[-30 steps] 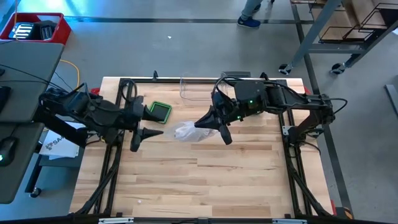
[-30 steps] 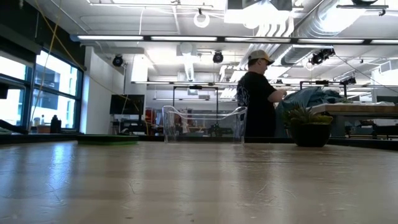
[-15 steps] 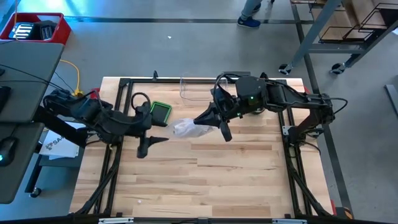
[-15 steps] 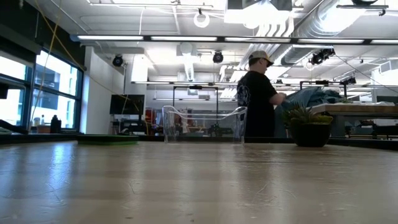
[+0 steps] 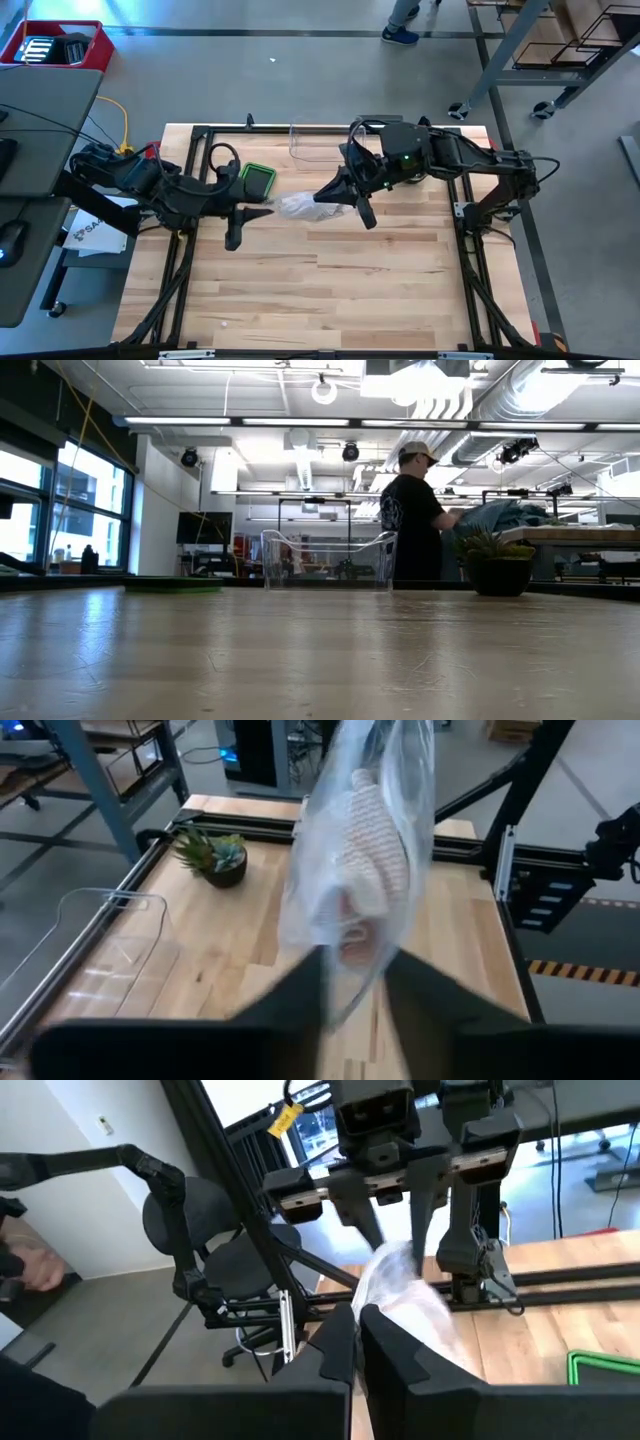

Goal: Roll bandage
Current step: Put the bagged bandage into the transparent bin

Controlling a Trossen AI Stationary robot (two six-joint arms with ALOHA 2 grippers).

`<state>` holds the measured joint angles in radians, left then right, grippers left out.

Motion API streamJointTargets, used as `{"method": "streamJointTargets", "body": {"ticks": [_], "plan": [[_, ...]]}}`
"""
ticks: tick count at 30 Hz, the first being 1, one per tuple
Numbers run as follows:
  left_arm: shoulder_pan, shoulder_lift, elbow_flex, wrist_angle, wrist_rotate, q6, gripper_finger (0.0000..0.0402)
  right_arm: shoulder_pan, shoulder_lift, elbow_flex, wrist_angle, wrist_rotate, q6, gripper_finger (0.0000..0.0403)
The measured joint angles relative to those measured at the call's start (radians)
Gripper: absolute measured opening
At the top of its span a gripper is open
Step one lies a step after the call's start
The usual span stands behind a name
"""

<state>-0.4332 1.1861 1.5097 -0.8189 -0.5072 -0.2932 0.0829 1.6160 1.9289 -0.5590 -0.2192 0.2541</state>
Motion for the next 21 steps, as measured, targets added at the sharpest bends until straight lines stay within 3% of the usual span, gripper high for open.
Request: {"method": "streamJointTargets", "body": {"ticks": [3, 7, 13, 16, 21], "plan": [[0.0, -0.014, 0.0, -0.022, -0.002, -0.02, 0.0018, -0.008, -0.018, 0.0, -0.012, 0.0, -0.02, 0.0], [0.009, -0.045, 0.0, -0.085, -0.023, -0.057, 0.0004, -0.026, -0.057, 0.0, -0.041, 0.024, -0.037, 0.0], [0.022, -0.07, 0.0, -0.037, -0.064, -0.02, 0.0001, -0.044, -0.09, 0.001, -0.062, 0.059, -0.023, 0.0], [0.051, -0.069, 0.0, -0.039, -0.106, 0.029, 0.0001, -0.061, -0.091, 0.001, -0.106, 0.153, -0.027, 0.0], [0.081, -0.099, -0.015, -0.051, -0.048, 0.099, 0.0, -0.153, -0.069, 0.001, -0.181, 0.216, -0.05, 0.0]]}}
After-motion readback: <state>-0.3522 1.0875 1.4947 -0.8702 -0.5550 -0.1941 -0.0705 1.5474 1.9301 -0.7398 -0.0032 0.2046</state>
